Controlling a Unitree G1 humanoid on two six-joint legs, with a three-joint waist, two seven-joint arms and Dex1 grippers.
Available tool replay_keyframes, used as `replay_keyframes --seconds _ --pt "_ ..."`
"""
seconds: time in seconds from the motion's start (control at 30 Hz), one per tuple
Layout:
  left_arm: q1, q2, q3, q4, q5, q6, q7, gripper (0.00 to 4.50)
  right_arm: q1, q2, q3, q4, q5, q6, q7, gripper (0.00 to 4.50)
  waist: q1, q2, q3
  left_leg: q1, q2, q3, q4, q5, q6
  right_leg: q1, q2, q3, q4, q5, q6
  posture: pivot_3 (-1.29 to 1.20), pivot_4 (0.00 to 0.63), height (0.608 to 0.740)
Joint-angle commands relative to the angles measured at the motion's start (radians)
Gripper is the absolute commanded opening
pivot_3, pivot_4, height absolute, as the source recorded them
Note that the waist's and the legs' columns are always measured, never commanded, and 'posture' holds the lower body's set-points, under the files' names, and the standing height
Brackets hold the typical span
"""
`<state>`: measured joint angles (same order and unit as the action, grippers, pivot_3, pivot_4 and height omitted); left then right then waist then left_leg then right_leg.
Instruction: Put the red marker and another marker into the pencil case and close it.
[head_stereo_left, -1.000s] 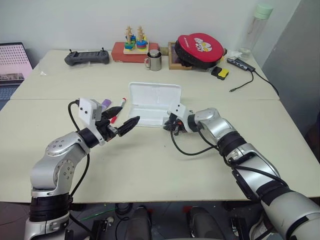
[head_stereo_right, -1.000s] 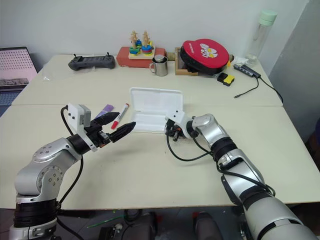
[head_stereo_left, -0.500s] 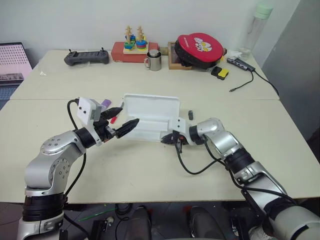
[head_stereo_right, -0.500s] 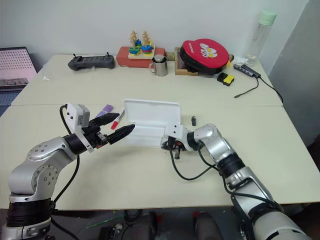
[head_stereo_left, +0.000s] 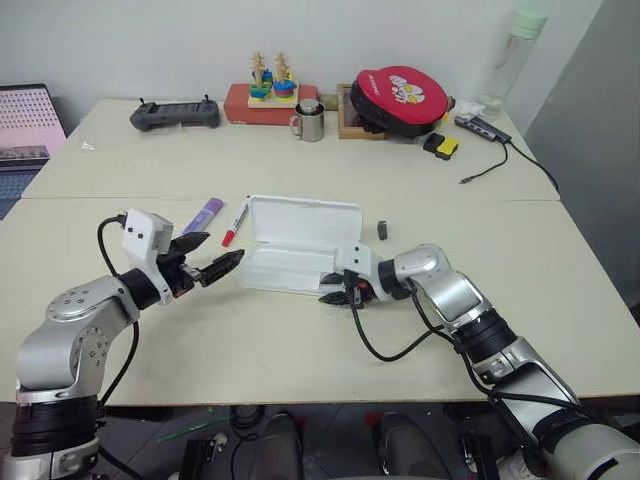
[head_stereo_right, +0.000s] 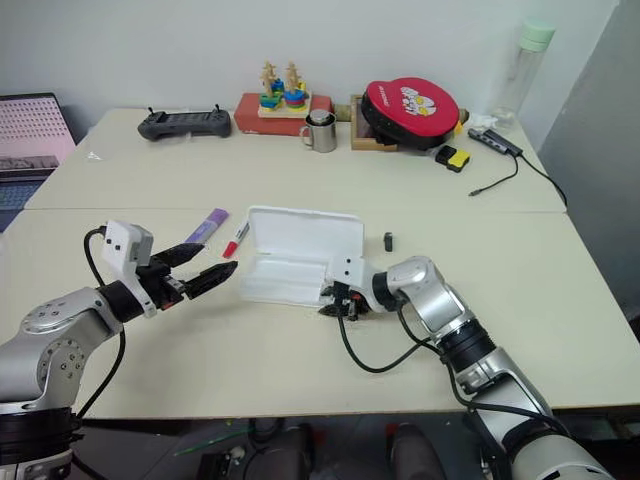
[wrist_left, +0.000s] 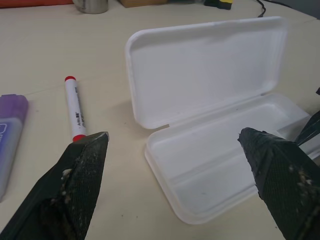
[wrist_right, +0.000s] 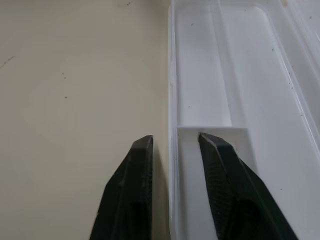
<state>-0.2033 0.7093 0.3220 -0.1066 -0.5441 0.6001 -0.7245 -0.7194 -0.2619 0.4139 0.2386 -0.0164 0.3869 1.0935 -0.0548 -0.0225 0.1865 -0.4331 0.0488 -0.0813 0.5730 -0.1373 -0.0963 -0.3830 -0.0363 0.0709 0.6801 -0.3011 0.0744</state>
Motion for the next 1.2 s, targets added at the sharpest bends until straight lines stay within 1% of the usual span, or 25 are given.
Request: replay_keyframes --seconds 0.03,0.07,0.1,0.2,0.3,0.5,0.87,1.0,1.07,1.13,1.2 --pt "-0.041 -0.005 0.027 0.06 0.051 -0.054 0.065 4.5 -0.021 0.008 -0.107 -0.138 0.129 0.087 0.008 2.51 0.0 0.0 0.0 0.0 0.0 0.0 0.0 0.0 0.0 0.0 0.0 0.0 0.0 0.0 0.0 0.0 0.15 0.74" --pt "-0.043 -0.007 0.025 0.064 0.053 -0.059 0.067 4.5 -0.021 0.007 -0.109 -0.145 0.136 0.094 0.005 2.84 0.0 0.0 0.0 0.0 0.0 0.0 0.0 0.0 0.0 0.0 0.0 0.0 0.0 0.0 0.0 0.0 0.15 0.74" --pt "-0.05 -0.013 0.016 0.075 0.064 -0.069 0.075 4.5 -0.022 0.016 -0.13 -0.159 0.161 0.112 -0.008 3.01 -0.001 0.0 0.0 0.0 0.0 0.0 0.0 0.0 0.0 0.0 0.0 0.0 0.0 0.0 0.0 0.0 0.15 0.74" --pt "-0.083 -0.029 -0.022 0.13 0.113 -0.094 0.111 4.5 -0.029 0.032 -0.216 -0.219 0.223 0.166 -0.079 3.68 0.001 0.0 0.0 0.0 0.0 0.0 0.0 0.0 0.0 0.0 0.0 0.0 0.0 0.0 0.0 0.0 0.15 0.74" --pt "-0.128 -0.049 -0.051 0.202 0.155 -0.108 0.141 4.5 -0.027 0.019 -0.253 -0.263 0.246 0.192 -0.119 4.45 0.005 0.0 0.0 0.0 0.0 0.0 0.0 0.0 0.0 0.0 0.0 0.0 0.0 0.0 0.0 0.0 0.15 0.74" --pt "-0.235 -0.06 -0.104 0.371 0.235 -0.142 0.17 4.5 -0.04 -0.004 -0.27 -0.275 0.257 0.21 -0.184 4.49 0.004 -0.001 0.0 0.0 0.0 0.0 0.0 0.0 0.0 -0.001 0.0 0.0 0.0 0.0 0.0 0.0 0.15 0.74" --pt "-0.356 -0.105 -0.174 0.557 0.282 -0.199 0.097 4.5 -0.078 -0.014 -0.308 -0.293 0.289 0.201 -0.268 4.49 0.003 -0.001 0.0 -0.001 0.0 0.0 0.0 0.0 0.0 -0.001 0.0 0.0 0.0 0.0 0.0 0.0 0.15 0.74" --pt "-0.385 -0.115 -0.181 0.617 0.309 -0.204 0.121 4.5 -0.097 -0.009 -0.32 -0.304 0.31 0.201 -0.289 4.49 0.002 -0.001 0.0 -0.001 0.0 0.0 -0.001 0.0 0.0 -0.001 0.0 0.0 0.0 0.0 0.0 0.0 0.15 0.74" --pt "-0.39 -0.119 -0.179 0.63 0.315 -0.216 0.121 4.13 -0.108 -0.003 -0.333 -0.31 0.33 0.208 -0.296 4.5 0.001 -0.001 0.0 -0.001 0.0 0.0 -0.001 0.0 0.0 -0.001 0.0 0.0 0.0 0.0 0.0 0.0 0.15 0.74" --pt "-0.39 -0.124 -0.181 0.636 0.32 -0.216 0.127 3.86 -0.114 -0.006 -0.331 -0.32 0.343 0.217 -0.297 4.5 0.001 -0.001 0.0 -0.001 0.0 0.0 -0.001 0.0 0.0 -0.001 0.0 0.0 0.0 0.0 0.0 0.0 0.15 0.74" --pt "-0.388 -0.128 -0.185 0.636 0.322 -0.222 0.123 3.34 -0.118 -0.008 -0.329 -0.327 0.352 0.221 -0.296 4.5 0.001 -0.001 0.0 -0.001 0.0 0.0 -0.001 0.0 0.0 -0.001 0.0 0.0 0.0 0.0 0.0 0.0 0.15 0.74"
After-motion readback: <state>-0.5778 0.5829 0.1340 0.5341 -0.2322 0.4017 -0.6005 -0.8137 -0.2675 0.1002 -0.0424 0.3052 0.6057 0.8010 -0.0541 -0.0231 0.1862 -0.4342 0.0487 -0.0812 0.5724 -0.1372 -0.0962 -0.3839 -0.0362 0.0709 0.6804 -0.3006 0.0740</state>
